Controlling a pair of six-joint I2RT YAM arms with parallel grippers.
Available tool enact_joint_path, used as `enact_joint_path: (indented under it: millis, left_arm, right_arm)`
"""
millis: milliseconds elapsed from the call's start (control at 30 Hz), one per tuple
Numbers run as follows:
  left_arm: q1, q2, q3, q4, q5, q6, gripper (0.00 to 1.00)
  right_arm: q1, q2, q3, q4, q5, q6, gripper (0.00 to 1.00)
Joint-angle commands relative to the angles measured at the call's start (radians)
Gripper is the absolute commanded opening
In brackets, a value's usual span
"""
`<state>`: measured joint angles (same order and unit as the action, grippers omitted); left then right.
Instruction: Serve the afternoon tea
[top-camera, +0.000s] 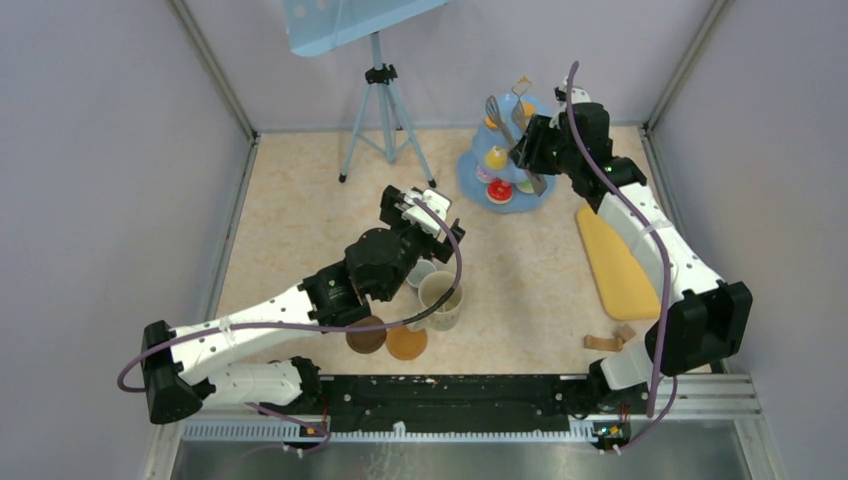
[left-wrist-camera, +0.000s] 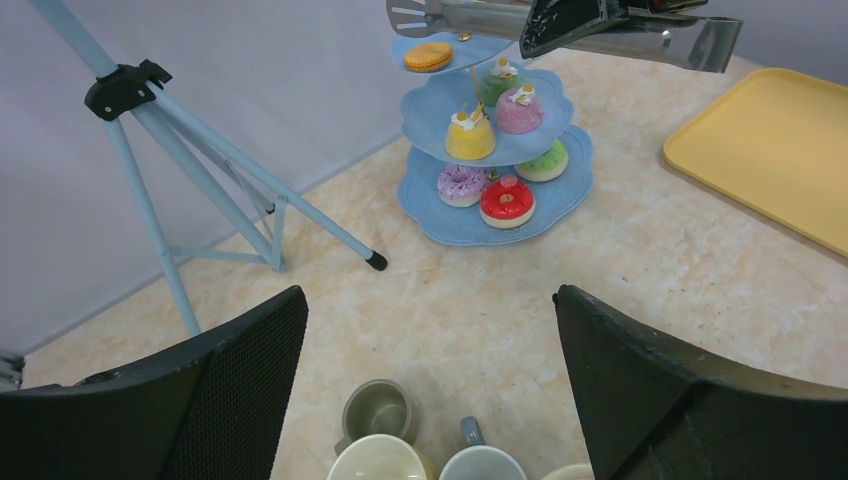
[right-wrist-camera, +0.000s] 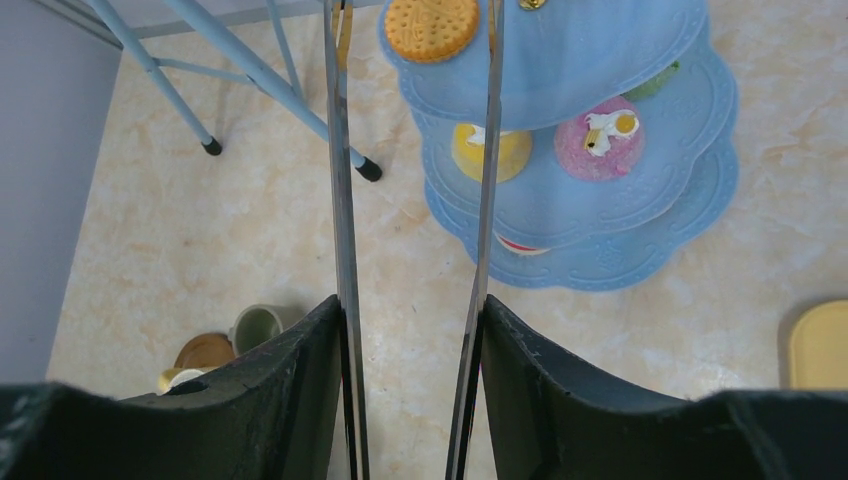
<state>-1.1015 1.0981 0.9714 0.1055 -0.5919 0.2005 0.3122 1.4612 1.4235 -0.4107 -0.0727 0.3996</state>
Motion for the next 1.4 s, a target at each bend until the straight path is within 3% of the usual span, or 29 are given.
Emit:
enact_joint_path:
  millis: [0,200,333,533,633,833,1000,1167,1367]
  left_arm:
    - [-0.003,0.005,0.0,0.039,0.007,-0.008,0.99]
    - [-0.004,-0.003,-0.008,0.043,0.011,-0.007,0.99]
    - [-0.003,-0.012,0.0,0.038,0.018,-0.012,0.99]
    - [-0.004,-0.014,-0.001,0.028,0.037,-0.028,0.99]
    - [-0.006,-0.024,0.003,0.023,0.039,-0.033,0.99]
    - [-0.007,-0.03,0.002,0.019,0.043,-0.038,0.99]
    - [-0.01,-0.02,0.012,0.005,0.056,-0.052,0.99]
    - [-0.012,-0.018,0.014,0.002,0.063,-0.055,0.99]
    - [-0.012,-0.007,0.016,-0.004,0.066,-0.059,0.99]
  right_arm:
    - [0.01,-0.077,0.038,0.006,-0.016,-0.035,0.49]
    - [0.009,-0.305,-0.13,-0.028,-0.006,-0.103,0.48]
    - [0.006,-0.475,-0.291,-0.087,0.141,-0.138,0.44]
    - [-0.048,-0.594,-0.433,-0.188,0.309,-0.093,0.44]
    - [-0.189,-0.604,-0.517,-0.223,0.349,0.019,0.44]
    - [-0.617,-0.597,-0.635,-0.267,0.184,0.234,0.42]
    - [-0.843,-0.642,-0.667,-0.286,0.182,0.273,0.42]
    - [-0.996,-0.669,-0.699,-0.297,0.14,0.267,0.42]
    - [-1.007,-0.696,-0.73,-0.35,0.119,0.305,0.43]
